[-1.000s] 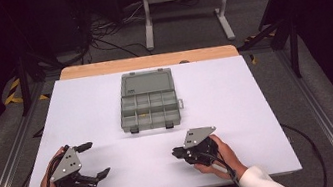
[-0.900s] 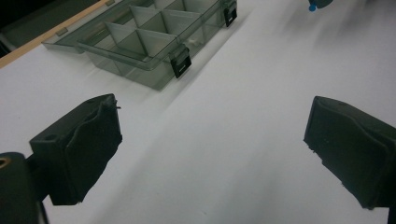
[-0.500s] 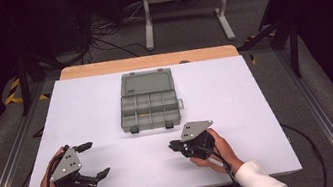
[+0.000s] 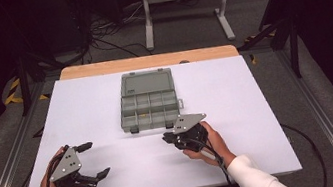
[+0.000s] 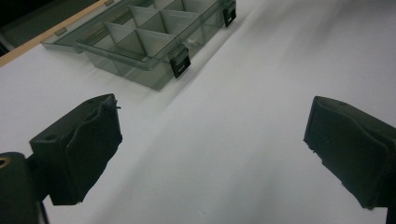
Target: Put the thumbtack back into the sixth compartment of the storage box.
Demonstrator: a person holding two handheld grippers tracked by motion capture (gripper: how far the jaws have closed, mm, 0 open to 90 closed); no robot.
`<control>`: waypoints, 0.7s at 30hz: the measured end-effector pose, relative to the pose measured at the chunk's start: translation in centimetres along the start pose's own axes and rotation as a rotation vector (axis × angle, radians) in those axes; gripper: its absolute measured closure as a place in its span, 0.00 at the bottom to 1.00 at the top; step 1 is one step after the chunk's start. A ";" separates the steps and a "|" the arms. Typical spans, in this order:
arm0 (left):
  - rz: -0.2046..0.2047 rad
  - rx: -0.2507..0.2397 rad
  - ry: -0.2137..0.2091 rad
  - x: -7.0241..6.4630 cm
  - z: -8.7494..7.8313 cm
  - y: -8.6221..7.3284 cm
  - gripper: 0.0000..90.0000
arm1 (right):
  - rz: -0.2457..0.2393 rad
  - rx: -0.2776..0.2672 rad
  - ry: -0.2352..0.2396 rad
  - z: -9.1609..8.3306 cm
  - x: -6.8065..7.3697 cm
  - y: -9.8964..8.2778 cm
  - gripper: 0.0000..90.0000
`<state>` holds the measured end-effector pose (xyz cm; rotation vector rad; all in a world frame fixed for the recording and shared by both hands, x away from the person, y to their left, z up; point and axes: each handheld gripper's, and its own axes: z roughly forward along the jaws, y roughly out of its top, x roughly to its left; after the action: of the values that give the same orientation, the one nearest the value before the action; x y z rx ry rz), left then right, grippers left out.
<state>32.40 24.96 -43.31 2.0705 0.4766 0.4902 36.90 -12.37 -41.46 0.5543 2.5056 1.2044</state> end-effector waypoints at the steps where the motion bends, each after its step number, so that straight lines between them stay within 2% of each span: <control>1: 0.000 0.000 0.000 0.0 0.0 0.0 0.05 | -0.001 -0.002 -0.001 0.1 -0.1 0.2 0.94; 8: -0.001 0.000 -0.002 0.0 0.0 0.0 0.05 | -0.009 -0.019 -0.015 1.0 -0.5 1.4 0.94; 21: 0.005 0.002 -0.003 0.0 0.0 -0.1 0.05 | 0.013 -0.049 -0.045 2.5 -1.9 3.2 0.94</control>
<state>32.40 24.97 -43.37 2.0747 0.4705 0.4894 40.30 -9.71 -40.18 0.5797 2.4326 1.2403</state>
